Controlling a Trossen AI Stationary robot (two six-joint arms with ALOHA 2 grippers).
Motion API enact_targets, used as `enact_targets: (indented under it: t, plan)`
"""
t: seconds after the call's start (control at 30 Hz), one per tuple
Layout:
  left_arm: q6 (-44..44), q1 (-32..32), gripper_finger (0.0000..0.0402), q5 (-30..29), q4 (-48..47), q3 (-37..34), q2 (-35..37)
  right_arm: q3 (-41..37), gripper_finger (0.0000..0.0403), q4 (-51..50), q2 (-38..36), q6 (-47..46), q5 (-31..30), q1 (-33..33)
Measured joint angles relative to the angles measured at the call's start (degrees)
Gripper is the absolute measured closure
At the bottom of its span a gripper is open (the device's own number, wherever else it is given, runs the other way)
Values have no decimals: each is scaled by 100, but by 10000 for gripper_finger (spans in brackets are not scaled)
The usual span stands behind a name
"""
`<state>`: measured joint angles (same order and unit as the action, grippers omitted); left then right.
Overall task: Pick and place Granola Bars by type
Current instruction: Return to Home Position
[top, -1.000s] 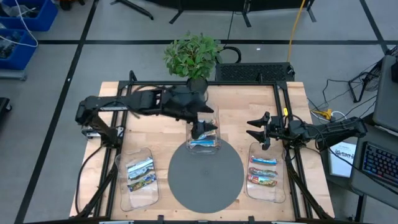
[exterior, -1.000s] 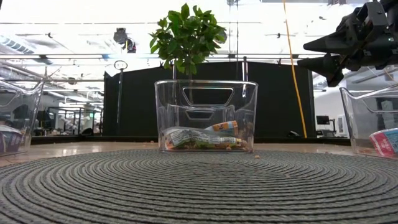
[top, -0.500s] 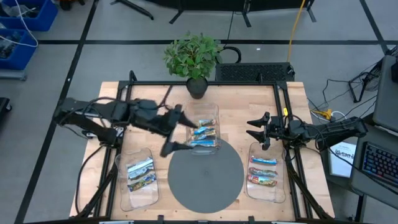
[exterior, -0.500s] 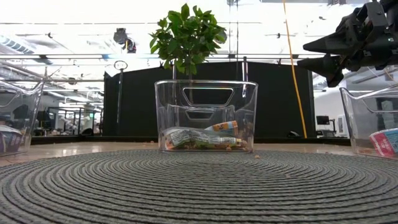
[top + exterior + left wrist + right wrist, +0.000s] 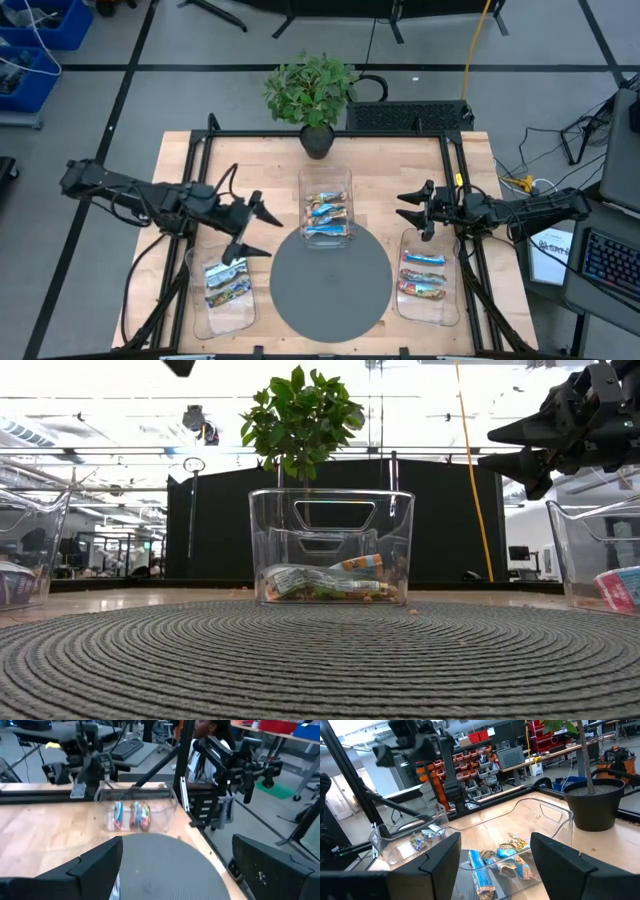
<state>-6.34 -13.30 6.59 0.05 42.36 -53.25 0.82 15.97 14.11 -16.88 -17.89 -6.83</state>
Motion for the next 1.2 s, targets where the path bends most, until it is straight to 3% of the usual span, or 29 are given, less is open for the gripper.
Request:
enact_targets:
  t: [0.3, 0.9, 1.2]
  plan:
    - [-292, 2, 28, 2, 1117, -1557, 915, 0, 170, -2, 0, 0, 1, -1]
    - [-491, 84, 24, 237, 1153, -3635, 2955, 1, 170, -1, 0, 0, 2, 0]
    - [-391, 483, 25, -326, 800, -4183, 3538, 0, 170, 0, 0, 0, 0, 0]
